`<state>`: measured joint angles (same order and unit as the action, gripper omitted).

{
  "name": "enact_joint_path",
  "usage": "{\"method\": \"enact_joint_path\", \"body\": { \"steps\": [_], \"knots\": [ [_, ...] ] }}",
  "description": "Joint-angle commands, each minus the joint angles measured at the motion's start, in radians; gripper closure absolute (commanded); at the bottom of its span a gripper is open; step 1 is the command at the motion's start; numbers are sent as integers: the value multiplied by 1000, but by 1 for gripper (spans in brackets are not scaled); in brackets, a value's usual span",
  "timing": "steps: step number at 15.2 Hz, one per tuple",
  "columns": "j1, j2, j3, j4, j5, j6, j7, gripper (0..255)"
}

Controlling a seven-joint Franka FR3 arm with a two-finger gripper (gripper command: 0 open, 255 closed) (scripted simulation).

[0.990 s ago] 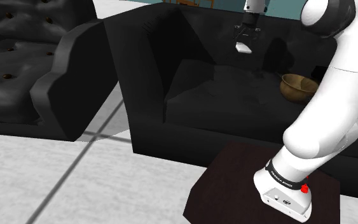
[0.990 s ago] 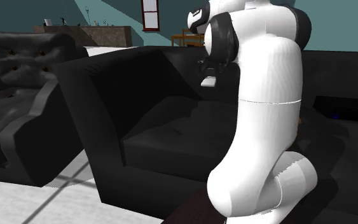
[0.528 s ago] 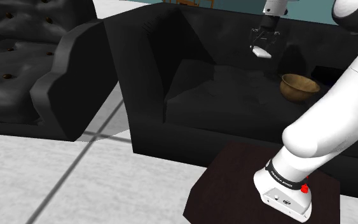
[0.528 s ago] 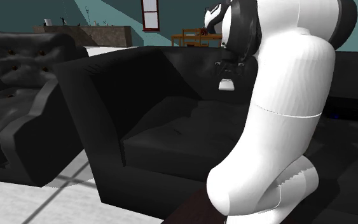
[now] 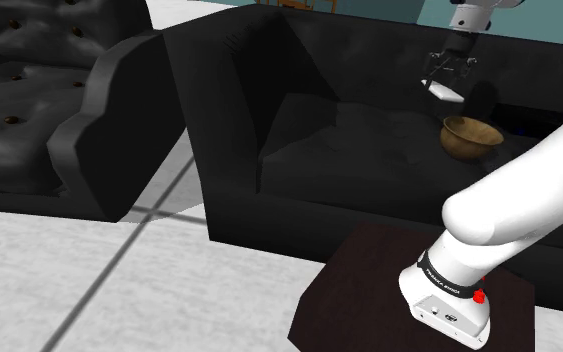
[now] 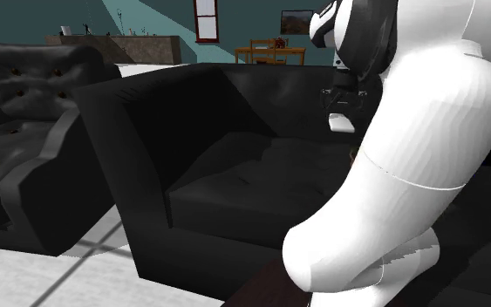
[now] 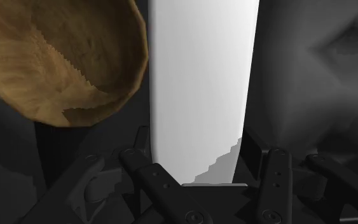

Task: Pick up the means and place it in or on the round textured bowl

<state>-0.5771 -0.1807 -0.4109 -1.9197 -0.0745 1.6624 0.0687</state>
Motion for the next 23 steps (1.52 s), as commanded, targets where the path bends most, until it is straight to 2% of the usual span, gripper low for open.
{"method": "enact_joint_path", "body": {
  "steps": [1,10,23],
  "knots": [
    [-20,-38,-21,-38,-22,4,-35,255],
    [-110,-174,-117,-138,-123,-7,-187,255],
    [-117,-160,-142,-299,-132,169,-183,255]
  ]
}}
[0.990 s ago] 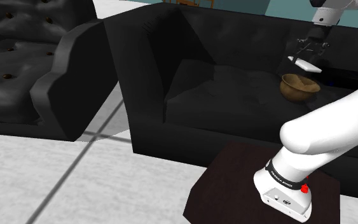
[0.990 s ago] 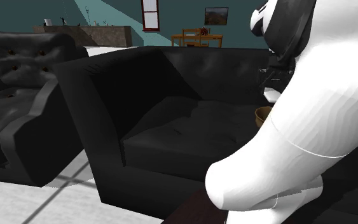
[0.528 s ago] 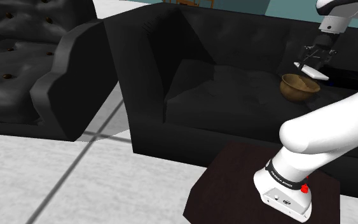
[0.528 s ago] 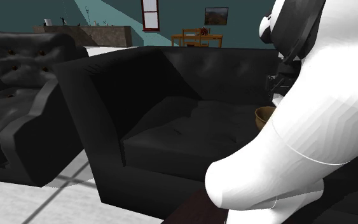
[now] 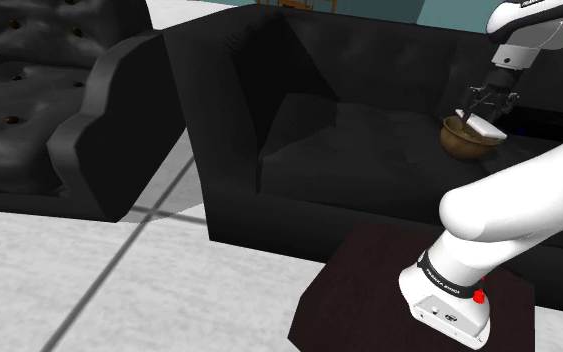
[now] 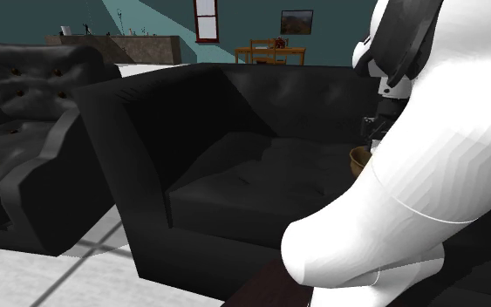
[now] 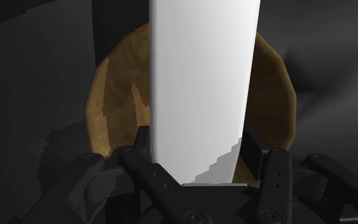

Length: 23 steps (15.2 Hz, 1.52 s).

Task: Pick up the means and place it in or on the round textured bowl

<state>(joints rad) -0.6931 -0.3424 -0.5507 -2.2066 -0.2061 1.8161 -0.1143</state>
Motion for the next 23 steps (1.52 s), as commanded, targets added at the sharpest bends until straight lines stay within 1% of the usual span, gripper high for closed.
{"method": "enact_joint_path", "body": {
  "steps": [1,9,10,15,19,23],
  "knots": [
    [-1,4,-4,-20,-1,24,0,255],
    [-1,4,-4,-20,-1,24,0,255],
    [-1,4,-4,-20,-1,24,-1,0],
    [-1,4,-4,-20,-1,24,0,0],
    [7,3,13,105,11,-102,-5,0],
    [7,3,13,105,11,-102,-5,0]
  ]
}}
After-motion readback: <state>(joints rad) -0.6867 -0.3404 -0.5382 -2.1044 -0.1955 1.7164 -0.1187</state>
